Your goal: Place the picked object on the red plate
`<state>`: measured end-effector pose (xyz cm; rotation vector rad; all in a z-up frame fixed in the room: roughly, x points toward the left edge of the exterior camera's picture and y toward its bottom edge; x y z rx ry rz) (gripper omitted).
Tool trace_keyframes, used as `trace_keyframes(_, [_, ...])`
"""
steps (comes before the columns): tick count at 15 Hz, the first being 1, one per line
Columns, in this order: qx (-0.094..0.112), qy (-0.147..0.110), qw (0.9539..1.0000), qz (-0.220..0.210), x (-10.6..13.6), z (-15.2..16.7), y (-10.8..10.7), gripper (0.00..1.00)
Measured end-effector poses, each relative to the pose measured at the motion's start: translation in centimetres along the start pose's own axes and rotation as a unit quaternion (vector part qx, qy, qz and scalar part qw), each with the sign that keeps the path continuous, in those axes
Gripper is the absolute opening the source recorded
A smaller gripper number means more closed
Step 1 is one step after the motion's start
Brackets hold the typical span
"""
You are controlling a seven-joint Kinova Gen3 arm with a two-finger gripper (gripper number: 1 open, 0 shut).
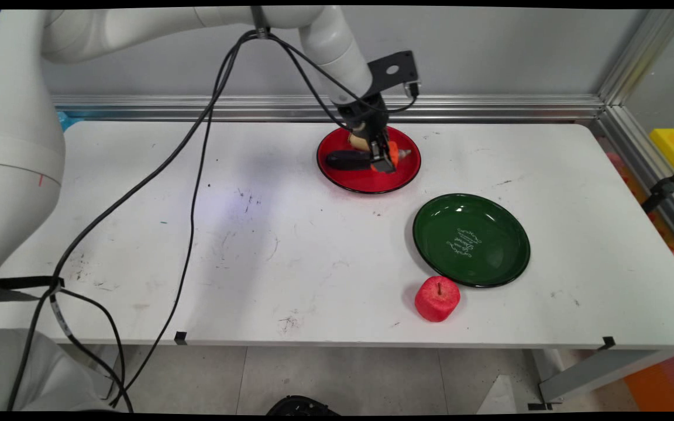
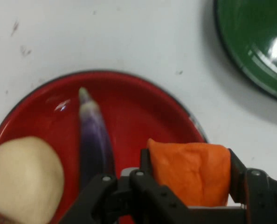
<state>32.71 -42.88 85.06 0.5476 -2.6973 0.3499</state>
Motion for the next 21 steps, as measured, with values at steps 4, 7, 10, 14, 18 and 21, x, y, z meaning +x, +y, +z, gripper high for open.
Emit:
trace_keyframes(4, [0.004,-0.008,0.9999,-0.004,-1.8,0.4,-1.1,0.0])
trace_keyframes(7, [0.002,-0.007,0.9999,-0.007,-2.7,1.2,-1.7,0.0])
trace_keyframes(10, [-0.001,-0.002,0.9999,-0.011,-3.2,2.1,-2.0,0.0])
trace_keyframes(14, [-0.004,0.003,0.9999,-0.016,-3.6,3.1,-2.2,0.0])
trace_keyframes(18, [-0.009,0.007,0.9997,-0.021,-4.0,4.1,-2.2,1.0])
trace_keyframes(21, [-0.01,0.009,0.9996,-0.025,-4.3,4.7,-2.2,1.0])
